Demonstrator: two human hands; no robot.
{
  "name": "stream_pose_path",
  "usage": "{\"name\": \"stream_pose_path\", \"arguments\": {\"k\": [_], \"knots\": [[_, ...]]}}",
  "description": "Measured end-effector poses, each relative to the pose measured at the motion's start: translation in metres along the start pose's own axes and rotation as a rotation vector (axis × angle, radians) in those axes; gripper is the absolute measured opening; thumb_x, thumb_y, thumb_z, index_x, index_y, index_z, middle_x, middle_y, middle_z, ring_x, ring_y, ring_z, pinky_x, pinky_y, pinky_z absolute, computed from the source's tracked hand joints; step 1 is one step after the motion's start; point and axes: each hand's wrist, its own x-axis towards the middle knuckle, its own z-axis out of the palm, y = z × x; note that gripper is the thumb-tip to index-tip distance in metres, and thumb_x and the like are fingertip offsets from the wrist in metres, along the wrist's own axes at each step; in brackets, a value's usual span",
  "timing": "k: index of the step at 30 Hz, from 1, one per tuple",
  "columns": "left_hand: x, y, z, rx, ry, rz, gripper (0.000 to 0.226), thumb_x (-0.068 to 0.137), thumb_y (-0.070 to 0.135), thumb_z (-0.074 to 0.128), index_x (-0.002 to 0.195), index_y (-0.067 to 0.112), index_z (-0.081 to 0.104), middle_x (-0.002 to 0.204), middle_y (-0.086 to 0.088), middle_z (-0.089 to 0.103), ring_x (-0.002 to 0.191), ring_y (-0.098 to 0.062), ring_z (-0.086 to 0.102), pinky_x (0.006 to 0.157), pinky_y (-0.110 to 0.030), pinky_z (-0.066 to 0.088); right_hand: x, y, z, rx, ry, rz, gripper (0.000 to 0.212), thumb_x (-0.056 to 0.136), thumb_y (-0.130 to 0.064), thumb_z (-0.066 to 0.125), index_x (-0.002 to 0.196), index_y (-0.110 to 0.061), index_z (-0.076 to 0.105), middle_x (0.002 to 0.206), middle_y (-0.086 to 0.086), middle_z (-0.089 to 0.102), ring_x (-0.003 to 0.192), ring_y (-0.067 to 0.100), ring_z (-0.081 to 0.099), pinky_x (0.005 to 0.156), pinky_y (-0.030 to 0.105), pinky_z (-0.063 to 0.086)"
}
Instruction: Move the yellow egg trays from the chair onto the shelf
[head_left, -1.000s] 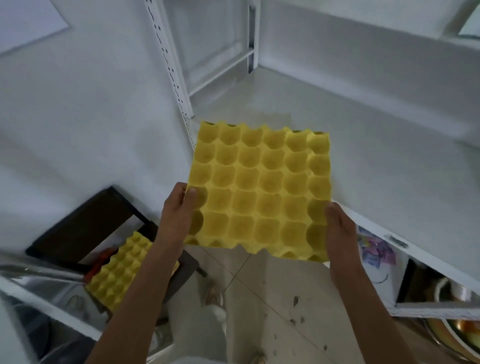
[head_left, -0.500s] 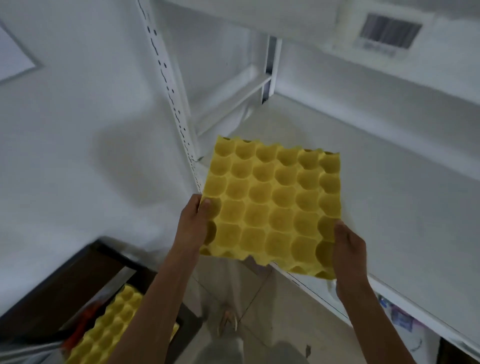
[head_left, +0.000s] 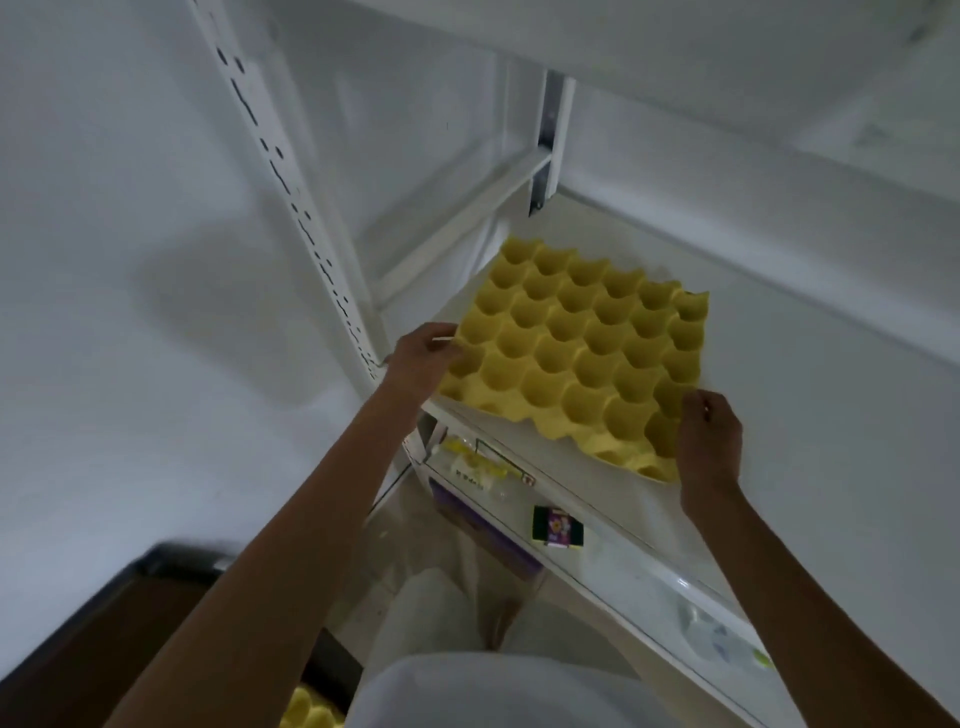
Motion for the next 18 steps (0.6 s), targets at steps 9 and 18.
{"name": "stream_pose_path", "arguments": {"k": [9,18], "knots": [[0.089,-0.009,0.001,0.100,-0.019,0.194,0.049,0.091,0.011,0.069,0.137,0.027,0.061,0.109,-0.001,0.068,0.097,-0.017,0.068,0.073,-0.024,0.053,0.059,-0.001,0.042,-0.022,-0.068,0.074,0.027,0.099,-0.018,0.052,0.122,-0.012,0.063,0.116,0.013,0.069,0.101,0.036,0.067,0.076,0.045,0.057],[0.125,-0.013,0.016,-0.019,0.026,0.156,0.041,0.090,0.012,0.071,0.130,0.017,0.062,0.116,0.001,0.065,0.106,-0.019,0.063,0.081,-0.024,0.049,0.082,-0.007,0.077,0.084,-0.073,0.137,0.028,0.096,-0.021,0.052,0.122,-0.016,0.062,0.116,0.014,0.069,0.091,0.031,0.066,0.056,0.032,0.053]]}}
